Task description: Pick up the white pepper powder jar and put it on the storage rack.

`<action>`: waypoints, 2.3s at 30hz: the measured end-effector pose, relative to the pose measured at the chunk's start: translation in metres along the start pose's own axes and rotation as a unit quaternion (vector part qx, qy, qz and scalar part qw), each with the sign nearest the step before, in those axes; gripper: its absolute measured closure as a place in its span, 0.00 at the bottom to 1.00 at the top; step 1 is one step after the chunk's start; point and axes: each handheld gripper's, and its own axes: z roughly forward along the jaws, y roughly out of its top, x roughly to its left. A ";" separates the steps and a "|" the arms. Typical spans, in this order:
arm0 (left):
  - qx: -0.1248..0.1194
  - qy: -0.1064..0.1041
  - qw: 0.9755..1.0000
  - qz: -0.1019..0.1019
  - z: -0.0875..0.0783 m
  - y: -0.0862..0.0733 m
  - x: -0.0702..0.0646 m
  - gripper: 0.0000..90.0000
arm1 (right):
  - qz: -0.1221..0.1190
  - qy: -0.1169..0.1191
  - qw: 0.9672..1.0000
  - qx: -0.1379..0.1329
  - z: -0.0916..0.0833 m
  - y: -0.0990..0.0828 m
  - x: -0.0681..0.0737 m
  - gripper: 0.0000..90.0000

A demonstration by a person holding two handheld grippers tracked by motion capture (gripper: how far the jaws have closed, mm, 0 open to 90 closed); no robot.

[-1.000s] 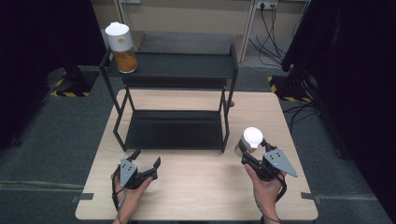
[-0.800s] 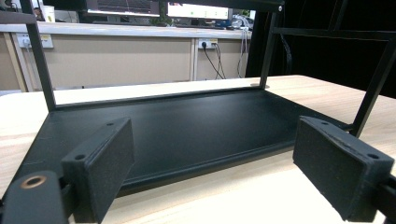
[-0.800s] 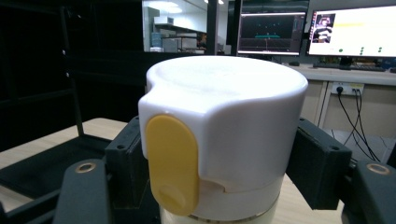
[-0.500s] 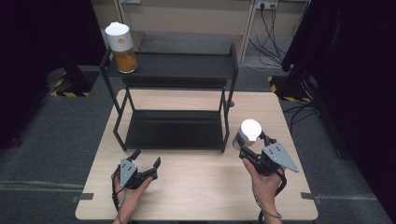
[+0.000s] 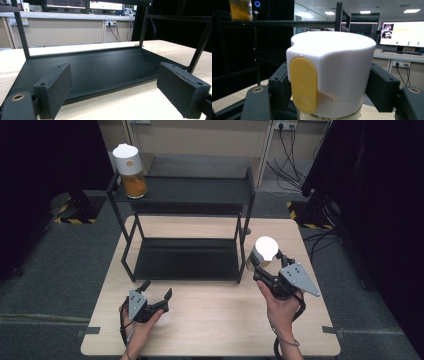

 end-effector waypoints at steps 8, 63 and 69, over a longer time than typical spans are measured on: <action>0.000 -0.001 1.000 -0.001 0.000 0.000 0.000 0.14 | -0.003 0.001 1.000 -0.011 0.009 0.012 0.004 0.34; 0.000 -0.001 1.000 0.000 0.000 0.000 0.000 0.14 | -0.010 0.002 0.999 -0.043 0.054 0.068 0.014 0.34; 0.000 0.000 1.000 0.000 0.000 0.000 0.000 0.14 | -0.009 0.003 0.999 -0.044 0.060 0.074 0.015 0.34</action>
